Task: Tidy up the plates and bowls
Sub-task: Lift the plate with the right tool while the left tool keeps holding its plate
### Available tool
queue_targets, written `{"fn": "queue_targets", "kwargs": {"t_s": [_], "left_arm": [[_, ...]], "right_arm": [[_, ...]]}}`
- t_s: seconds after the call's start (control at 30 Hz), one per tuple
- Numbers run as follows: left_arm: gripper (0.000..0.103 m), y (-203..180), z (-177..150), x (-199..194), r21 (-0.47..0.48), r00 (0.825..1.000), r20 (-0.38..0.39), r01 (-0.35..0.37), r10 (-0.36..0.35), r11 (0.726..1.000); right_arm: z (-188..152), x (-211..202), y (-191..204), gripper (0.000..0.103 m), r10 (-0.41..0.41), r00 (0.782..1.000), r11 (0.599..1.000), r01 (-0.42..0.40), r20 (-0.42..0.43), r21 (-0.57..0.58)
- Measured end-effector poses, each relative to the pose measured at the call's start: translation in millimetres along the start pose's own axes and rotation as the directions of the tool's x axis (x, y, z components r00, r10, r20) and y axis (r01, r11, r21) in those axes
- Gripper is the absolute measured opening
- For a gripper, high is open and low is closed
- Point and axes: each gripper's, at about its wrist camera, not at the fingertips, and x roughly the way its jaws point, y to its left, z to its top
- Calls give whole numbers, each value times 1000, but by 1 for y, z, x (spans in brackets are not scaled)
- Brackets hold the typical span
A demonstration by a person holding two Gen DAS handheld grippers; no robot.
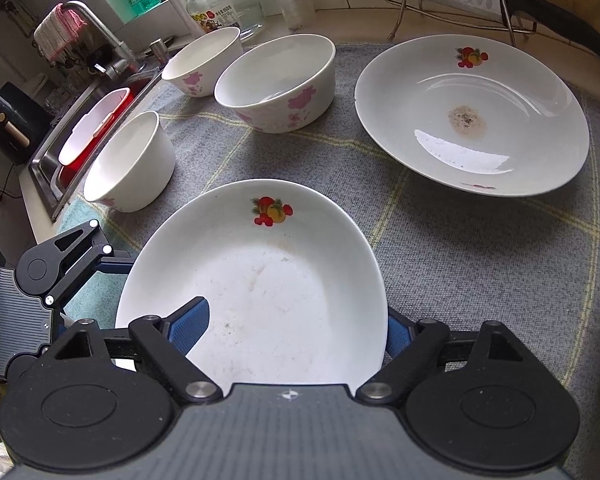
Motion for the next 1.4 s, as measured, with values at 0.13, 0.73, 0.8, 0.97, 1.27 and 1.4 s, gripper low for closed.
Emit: {"fn": "queue_targets", "kwargs": {"t_s": [0.13, 0.73, 0.8, 0.97, 1.27, 1.4], "left_arm": [[103, 0, 1, 0, 6, 1000, -3, 1, -1, 1000], [103, 1, 4, 0, 41, 1000, -11, -3, 4, 999], [102, 0, 4, -1, 44, 1000, -13, -9, 10, 999], [102, 1, 5, -1, 40, 1000, -23, -9, 10, 999], [102, 2, 11, -1, 47, 1000, -22, -3, 4, 999], [102, 2, 14, -2, 50, 1000, -24, -5, 6, 999]], "right_arm": [[1, -2, -4, 85, 4, 1000, 1000, -4, -5, 16], [5, -2, -9, 83, 37, 999, 998, -35, -32, 59], [5, -3, -10, 83, 40, 999, 997, -37, -34, 60], [4, -5, -8, 83, 46, 998, 997, -44, -31, 61], [3, -10, -8, 83, 40, 999, 998, -39, -26, 56], [3, -14, -9, 83, 41, 999, 997, -40, -14, 59]]}}
